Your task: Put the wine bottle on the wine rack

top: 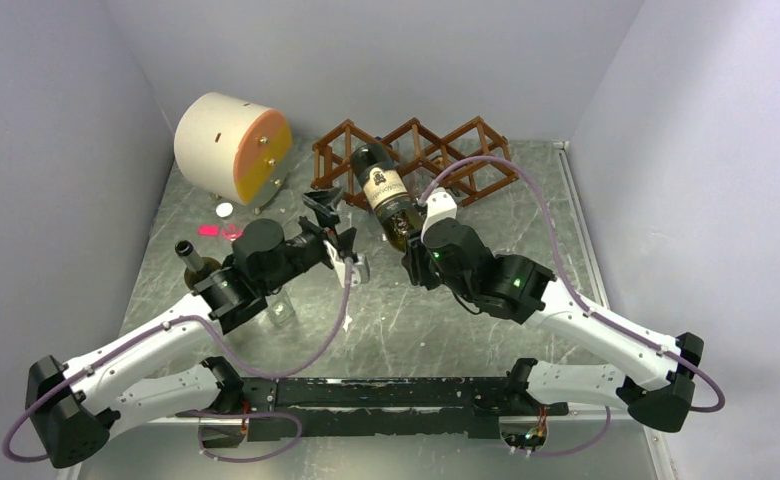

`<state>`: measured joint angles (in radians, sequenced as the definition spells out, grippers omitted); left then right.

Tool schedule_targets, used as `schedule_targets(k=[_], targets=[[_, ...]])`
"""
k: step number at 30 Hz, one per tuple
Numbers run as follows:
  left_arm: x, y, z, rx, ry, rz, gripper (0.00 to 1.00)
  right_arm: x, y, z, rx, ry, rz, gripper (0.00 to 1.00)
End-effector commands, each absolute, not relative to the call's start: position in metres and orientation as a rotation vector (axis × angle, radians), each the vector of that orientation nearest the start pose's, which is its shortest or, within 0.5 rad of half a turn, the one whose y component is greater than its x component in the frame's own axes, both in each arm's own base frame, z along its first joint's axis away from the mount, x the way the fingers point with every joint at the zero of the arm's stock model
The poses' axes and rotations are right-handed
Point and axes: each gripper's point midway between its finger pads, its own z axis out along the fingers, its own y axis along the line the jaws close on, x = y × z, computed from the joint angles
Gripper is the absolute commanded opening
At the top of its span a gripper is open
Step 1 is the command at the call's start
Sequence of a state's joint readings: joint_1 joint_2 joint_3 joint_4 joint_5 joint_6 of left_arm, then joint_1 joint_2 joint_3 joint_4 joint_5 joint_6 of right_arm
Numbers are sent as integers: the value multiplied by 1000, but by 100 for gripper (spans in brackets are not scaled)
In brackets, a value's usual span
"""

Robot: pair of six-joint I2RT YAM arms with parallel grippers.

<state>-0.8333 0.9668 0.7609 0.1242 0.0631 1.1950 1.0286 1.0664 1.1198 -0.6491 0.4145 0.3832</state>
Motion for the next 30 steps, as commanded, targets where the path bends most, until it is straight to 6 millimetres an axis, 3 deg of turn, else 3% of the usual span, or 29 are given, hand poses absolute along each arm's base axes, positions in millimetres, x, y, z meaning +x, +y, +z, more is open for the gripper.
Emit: schedule_targets(k=[1, 4, 8, 12, 19, 30], targets=[[264, -247, 353, 1095, 1027, -18, 94, 220, 247, 285, -334, 1970, 490, 0], [269, -237, 369, 895, 1134, -108, 94, 219, 251, 278, -338, 1983, 501, 0], [284, -211, 392, 480, 1321, -227, 94, 220, 258, 265, -346, 2012, 505, 0], [295, -189, 409, 262, 1406, -205, 94, 220, 266, 251, -356, 2037, 513, 0], [281, -186, 431, 221, 1376, -307, 94, 223, 280, 227, -375, 2073, 523, 0], [261, -189, 432, 280, 1424, -398, 94, 235, 305, 200, -346, 2117, 529, 0]])
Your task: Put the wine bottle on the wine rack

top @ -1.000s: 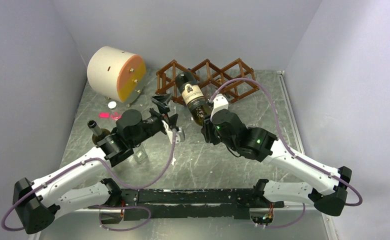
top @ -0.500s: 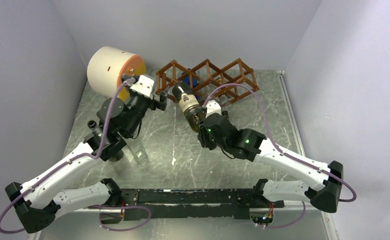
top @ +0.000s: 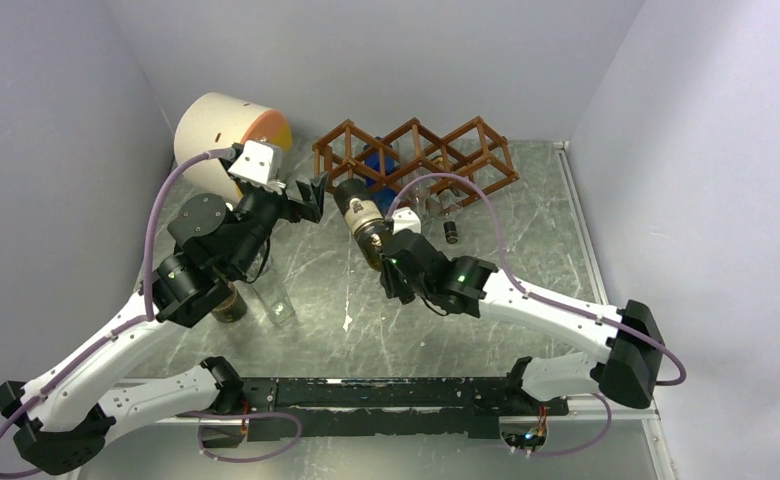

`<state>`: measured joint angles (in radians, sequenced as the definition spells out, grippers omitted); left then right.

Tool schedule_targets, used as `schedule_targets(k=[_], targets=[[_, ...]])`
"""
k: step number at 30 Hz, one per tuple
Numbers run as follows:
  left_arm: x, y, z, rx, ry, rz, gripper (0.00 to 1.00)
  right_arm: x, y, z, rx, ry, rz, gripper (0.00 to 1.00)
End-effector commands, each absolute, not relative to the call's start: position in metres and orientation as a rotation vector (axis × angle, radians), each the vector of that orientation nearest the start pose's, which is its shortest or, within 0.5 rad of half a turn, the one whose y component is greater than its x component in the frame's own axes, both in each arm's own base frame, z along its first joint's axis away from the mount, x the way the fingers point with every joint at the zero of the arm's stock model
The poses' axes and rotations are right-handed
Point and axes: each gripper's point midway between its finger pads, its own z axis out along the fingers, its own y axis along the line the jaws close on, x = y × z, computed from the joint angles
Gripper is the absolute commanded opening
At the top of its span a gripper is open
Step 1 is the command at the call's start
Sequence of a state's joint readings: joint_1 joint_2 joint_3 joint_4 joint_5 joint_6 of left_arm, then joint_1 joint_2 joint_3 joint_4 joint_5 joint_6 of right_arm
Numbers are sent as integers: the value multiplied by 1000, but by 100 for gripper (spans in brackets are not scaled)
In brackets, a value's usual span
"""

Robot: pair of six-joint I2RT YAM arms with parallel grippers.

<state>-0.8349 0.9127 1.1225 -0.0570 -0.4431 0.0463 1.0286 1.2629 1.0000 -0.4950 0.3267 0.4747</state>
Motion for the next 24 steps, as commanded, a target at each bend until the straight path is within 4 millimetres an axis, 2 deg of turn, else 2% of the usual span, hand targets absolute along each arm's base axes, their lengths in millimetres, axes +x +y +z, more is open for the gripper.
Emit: schedule_targets(k=[1, 10, 16, 24], targets=[[260, -188, 432, 280, 1425, -403, 94, 236, 307, 199, -343, 2118, 529, 0], [254, -181, 426, 285, 1432, -396, 95, 249, 311, 187, -236, 2148, 483, 0], [251, -179, 428, 280, 1425, -407, 94, 253, 326, 192, -184, 2118, 565, 0], [245, -179, 429, 303, 1426, -431, 94, 268, 341, 198, -61, 2107, 584, 0]])
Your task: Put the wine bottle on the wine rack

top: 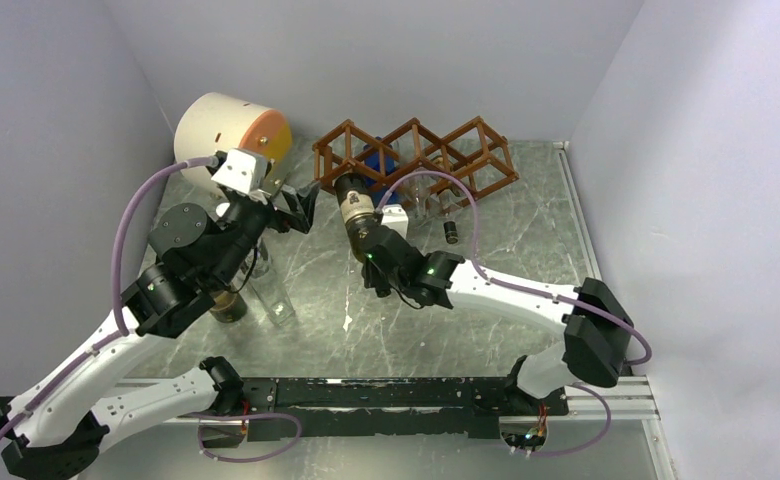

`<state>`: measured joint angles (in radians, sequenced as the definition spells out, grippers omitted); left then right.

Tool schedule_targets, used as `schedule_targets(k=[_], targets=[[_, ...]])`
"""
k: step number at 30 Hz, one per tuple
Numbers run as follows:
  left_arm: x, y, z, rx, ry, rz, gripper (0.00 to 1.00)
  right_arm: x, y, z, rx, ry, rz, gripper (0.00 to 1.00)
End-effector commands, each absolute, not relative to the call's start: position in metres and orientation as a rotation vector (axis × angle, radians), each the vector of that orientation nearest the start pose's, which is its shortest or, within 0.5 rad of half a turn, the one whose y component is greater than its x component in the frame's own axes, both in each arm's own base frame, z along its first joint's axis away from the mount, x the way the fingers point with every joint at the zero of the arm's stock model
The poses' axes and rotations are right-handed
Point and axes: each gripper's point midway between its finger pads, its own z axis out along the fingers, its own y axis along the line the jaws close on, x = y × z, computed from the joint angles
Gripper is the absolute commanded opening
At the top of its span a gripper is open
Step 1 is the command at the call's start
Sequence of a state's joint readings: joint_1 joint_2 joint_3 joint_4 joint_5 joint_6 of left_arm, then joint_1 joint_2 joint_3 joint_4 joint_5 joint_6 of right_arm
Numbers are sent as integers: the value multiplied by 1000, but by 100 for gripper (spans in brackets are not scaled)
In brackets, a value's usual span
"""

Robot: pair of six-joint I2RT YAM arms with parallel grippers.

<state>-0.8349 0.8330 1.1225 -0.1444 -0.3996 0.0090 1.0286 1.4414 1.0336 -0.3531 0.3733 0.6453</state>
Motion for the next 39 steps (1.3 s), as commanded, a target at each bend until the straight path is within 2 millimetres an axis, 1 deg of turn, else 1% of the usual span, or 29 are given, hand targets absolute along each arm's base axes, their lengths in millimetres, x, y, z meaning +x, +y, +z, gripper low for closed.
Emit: schedule_targets(k=[1, 3, 6, 10, 14, 18, 23, 28, 32, 35, 39], targets=[[243, -182, 429, 324, 1430, -442, 94, 269, 344, 200, -47, 2098, 605, 0], [241, -183, 429, 343, 1443, -444, 94, 273, 346, 203, -6, 2081, 619, 0], [241, -181, 428, 339, 1452, -432, 94, 282, 345, 204, 53, 2067, 583, 0], [240, -179, 429, 326, 1443, -439, 94, 295, 356, 206, 70, 2020, 595, 0], [236, -176, 434, 327, 1436, -449, 94, 315, 365, 209, 111, 2000, 584, 0], [232, -167, 443, 286, 1424, -456, 94, 337, 372, 213, 148, 1968, 577, 0], [221, -164, 457, 293, 1397, -502, 94, 363, 375, 204, 202, 1977, 582, 0], [220, -160, 458, 284, 1408, -490, 94, 387, 371, 194, 217, 1988, 597, 0], [221, -161, 454, 287, 1416, -485, 94, 402, 374, 192, 192, 1992, 608, 0], [224, -164, 451, 295, 1434, -475, 94, 412, 377, 187, 179, 2012, 589, 4], [227, -165, 450, 303, 1450, -461, 94, 419, 376, 177, 177, 2033, 569, 19]])
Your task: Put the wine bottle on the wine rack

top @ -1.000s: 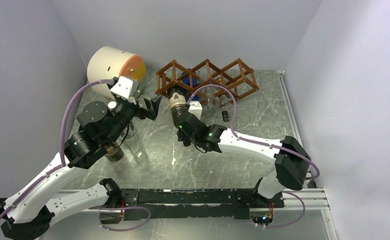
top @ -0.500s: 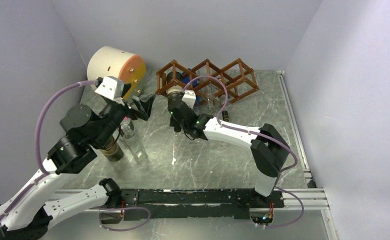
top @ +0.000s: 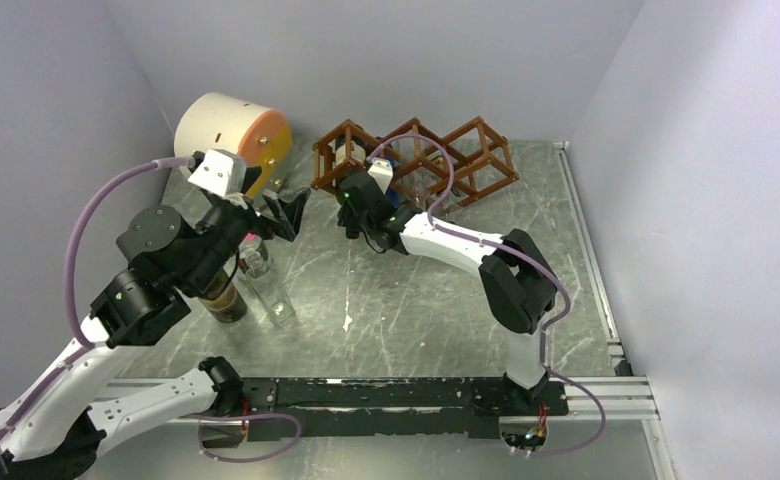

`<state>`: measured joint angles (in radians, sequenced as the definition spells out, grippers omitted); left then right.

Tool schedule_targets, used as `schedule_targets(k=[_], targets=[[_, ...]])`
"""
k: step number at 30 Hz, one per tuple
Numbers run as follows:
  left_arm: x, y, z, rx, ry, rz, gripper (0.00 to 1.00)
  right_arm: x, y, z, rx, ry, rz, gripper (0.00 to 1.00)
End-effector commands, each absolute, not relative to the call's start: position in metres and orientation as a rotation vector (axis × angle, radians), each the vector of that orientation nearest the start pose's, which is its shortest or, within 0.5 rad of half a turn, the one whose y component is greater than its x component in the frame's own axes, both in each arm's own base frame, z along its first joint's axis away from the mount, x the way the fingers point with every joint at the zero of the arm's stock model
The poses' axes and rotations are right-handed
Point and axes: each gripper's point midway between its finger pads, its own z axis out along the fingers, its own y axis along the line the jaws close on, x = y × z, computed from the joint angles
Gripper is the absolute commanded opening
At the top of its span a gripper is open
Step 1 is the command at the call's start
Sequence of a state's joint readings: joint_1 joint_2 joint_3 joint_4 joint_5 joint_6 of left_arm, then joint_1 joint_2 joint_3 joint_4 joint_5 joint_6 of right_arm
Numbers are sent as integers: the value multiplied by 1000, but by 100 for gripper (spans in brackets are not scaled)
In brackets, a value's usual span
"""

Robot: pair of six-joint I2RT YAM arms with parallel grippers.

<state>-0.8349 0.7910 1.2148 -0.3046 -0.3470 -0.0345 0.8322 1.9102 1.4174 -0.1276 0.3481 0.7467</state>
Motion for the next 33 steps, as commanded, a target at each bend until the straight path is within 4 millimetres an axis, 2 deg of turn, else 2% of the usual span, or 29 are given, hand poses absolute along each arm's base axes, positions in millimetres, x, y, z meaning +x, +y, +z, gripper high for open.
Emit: schedule_targets(k=[1, 6, 10, 18, 21, 26, 31, 33], targets=[[227, -165, 448, 306, 1454, -459, 94, 419, 377, 176, 175, 2036, 568, 23], [228, -169, 447, 320, 1458, -463, 94, 423, 378, 163, 163, 2066, 540, 41], [229, -169, 445, 326, 1470, -454, 94, 426, 376, 160, 156, 2069, 518, 50], [231, -170, 443, 328, 1477, -440, 94, 419, 368, 168, 161, 2068, 512, 74], [232, -169, 444, 325, 1474, -433, 94, 414, 359, 175, 169, 2060, 501, 78], [232, -165, 446, 315, 1467, -421, 94, 401, 342, 200, 149, 2022, 503, 79], [230, -158, 451, 294, 1449, -410, 94, 375, 346, 225, -70, 1982, 602, 76], [228, -155, 455, 280, 1434, -414, 94, 356, 352, 233, -185, 1950, 689, 75]])
